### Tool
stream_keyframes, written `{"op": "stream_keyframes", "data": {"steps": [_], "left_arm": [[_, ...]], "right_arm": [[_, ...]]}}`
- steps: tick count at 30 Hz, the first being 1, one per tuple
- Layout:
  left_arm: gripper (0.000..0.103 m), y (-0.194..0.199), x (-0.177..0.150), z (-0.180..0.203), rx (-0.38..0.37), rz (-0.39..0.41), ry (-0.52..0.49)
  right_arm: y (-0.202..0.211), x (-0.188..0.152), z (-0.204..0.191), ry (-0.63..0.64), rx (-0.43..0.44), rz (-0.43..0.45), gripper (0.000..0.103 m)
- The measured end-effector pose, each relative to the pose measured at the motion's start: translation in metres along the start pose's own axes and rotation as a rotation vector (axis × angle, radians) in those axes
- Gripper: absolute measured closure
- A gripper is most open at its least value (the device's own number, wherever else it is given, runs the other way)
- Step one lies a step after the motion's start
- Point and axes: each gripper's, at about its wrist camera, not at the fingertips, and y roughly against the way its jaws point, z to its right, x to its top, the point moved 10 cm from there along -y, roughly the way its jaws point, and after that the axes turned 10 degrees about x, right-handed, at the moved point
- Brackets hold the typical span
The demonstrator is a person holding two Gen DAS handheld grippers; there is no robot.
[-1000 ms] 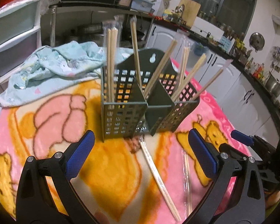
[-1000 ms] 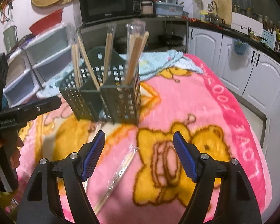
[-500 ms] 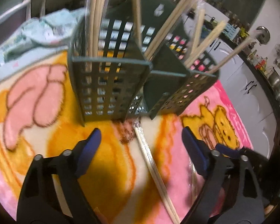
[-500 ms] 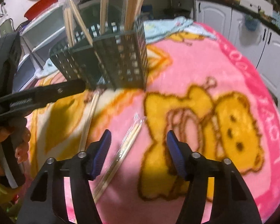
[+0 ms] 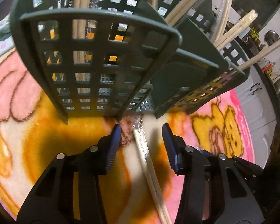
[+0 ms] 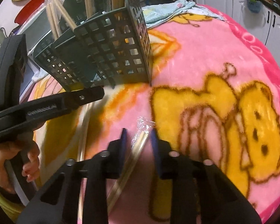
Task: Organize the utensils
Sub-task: 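Close the left gripper on a wrapped chopstick while the right gripper grasps another, then lift both held chopsticks upright and carry them above the basket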
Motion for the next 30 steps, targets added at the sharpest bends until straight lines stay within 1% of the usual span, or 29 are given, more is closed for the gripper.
{"op": "stream_keyframes", "data": {"steps": [2,4,7,10,13,16,20,25,29,30], "left_arm": [[0.072,-0.001,0.001,-0.002,0.020,0.001,-0.007],[0.084,-0.001,0.001,-0.005,0.042,0.004,-0.015],[0.091,-0.001,0.001,-0.011,0.054,0.003,-0.024],[0.094,0.000,0.000,-0.017,0.050,-0.002,-0.029],[0.097,0.003,0.001,-0.023,0.023,-0.012,-0.014],[0.098,0.011,0.002,-0.031,-0.010,-0.010,0.004],[0.098,0.039,0.009,-0.036,-0.040,0.048,-0.007],[0.099,0.090,0.019,-0.032,-0.083,0.147,-0.036],[0.100,0.124,0.028,-0.028,-0.108,0.216,-0.049],[0.100,0.126,0.029,-0.021,-0.111,0.228,-0.051]], "right_arm": [[-0.001,0.000,0.000,0.006,-0.001,0.003,0.089],[0.000,0.001,0.000,-0.004,0.010,0.012,0.093],[0.005,0.002,-0.002,-0.014,0.032,0.027,0.094],[0.013,0.005,-0.007,-0.008,0.036,0.044,0.094],[0.023,0.008,-0.014,0.011,0.040,0.067,0.095],[0.034,0.011,-0.021,0.029,0.042,0.088,0.095],[0.048,0.016,-0.028,0.046,0.052,0.115,0.096],[0.071,0.023,-0.045,0.090,0.079,0.163,0.097],[0.090,0.028,-0.062,0.137,0.087,0.202,0.098],[0.095,0.030,-0.066,0.147,0.092,0.213,0.098]]}}
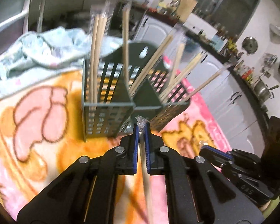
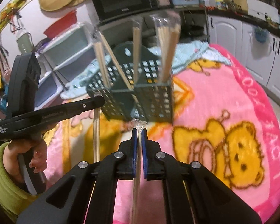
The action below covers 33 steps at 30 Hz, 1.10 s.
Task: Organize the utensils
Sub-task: 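Lift both held chopsticks upright and carry them above the basket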
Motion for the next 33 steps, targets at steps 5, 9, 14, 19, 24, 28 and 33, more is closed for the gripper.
{"op": "stream_keyframes", "data": {"steps": [5,9,14,19,24,28,33], "left_arm": [[0.100,0.026,0.017,0.014,-0.021,0.073,-0.011],[0.100,0.040,0.023,0.032,-0.036,0.120,-0.027],[0.100,0.058,0.036,0.046,-0.052,0.179,-0.041],[0.100,0.080,0.054,0.055,-0.053,0.245,-0.056],[0.100,0.099,0.077,0.065,-0.047,0.316,-0.078],[0.100,0.111,0.096,0.071,-0.038,0.364,-0.091],[0.100,0.123,0.118,0.073,-0.025,0.421,-0.090]], "right_arm": [[0.016,0.015,-0.015,0.049,0.006,0.045,0.098],[0.029,0.026,-0.025,0.079,0.010,0.079,0.098],[0.041,0.038,-0.033,0.101,0.014,0.117,0.098],[0.054,0.056,-0.045,0.130,0.022,0.165,0.098],[0.073,0.085,-0.057,0.166,0.028,0.237,0.098],[0.088,0.109,-0.066,0.194,0.028,0.290,0.098],[0.107,0.141,-0.073,0.231,0.024,0.362,0.098]]}}
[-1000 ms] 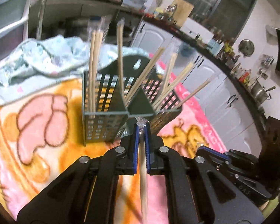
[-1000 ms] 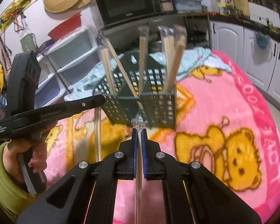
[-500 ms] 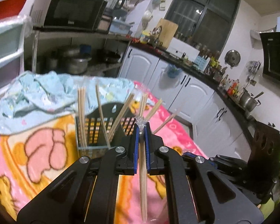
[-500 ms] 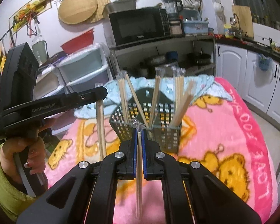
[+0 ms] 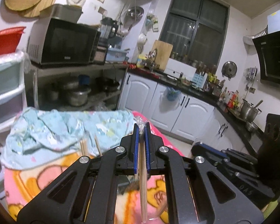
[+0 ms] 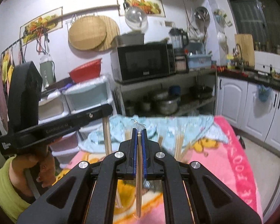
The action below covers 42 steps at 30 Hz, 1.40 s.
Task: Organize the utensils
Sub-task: 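Lift both held chopsticks upright and carry them above the basket, then lower both held chopsticks into the basket compartments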
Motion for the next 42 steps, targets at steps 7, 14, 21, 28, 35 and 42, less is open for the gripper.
{"op": "stream_keyframes", "data": {"steps": [7,14,21,28,35,42], "left_arm": [[0.100,0.001,0.033,-0.004,0.035,0.085,0.003],[0.100,-0.008,0.056,-0.008,0.079,0.154,0.000],[0.100,-0.029,0.067,-0.014,0.125,0.197,-0.017],[0.100,-0.046,0.060,-0.022,0.169,0.209,-0.034],[0.100,-0.057,0.046,-0.026,0.184,0.214,-0.059],[0.100,-0.068,0.027,-0.032,0.194,0.208,-0.067]], "right_arm": [[0.006,0.042,0.001,0.047,-0.009,0.087,0.098],[0.009,0.078,0.005,0.088,-0.029,0.177,0.098],[0.002,0.102,0.020,0.132,-0.081,0.261,0.098],[-0.014,0.102,0.038,0.130,-0.092,0.287,0.098],[-0.037,0.089,0.047,0.154,-0.098,0.252,0.098],[-0.062,0.060,0.064,0.134,-0.101,0.208,0.098]]}}
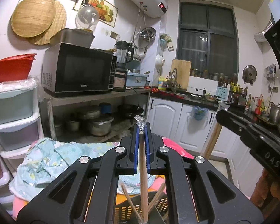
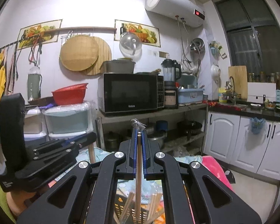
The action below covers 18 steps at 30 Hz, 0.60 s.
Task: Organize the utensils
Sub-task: 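Lower both held chopsticks into the basket compartments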
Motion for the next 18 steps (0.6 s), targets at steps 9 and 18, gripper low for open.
{"op": "stream_keyframes", "data": {"steps": [9,18], "left_arm": [[0.100,-0.012,-0.036,-0.003,-0.012,-0.066,0.011],[0.072,-0.013,-0.056,-0.008,-0.028,-0.137,0.027]], "right_arm": [[-0.021,-0.054,0.003,-0.060,0.001,-0.083,0.098],[-0.016,-0.079,0.009,-0.120,-0.032,-0.136,0.072]]}}
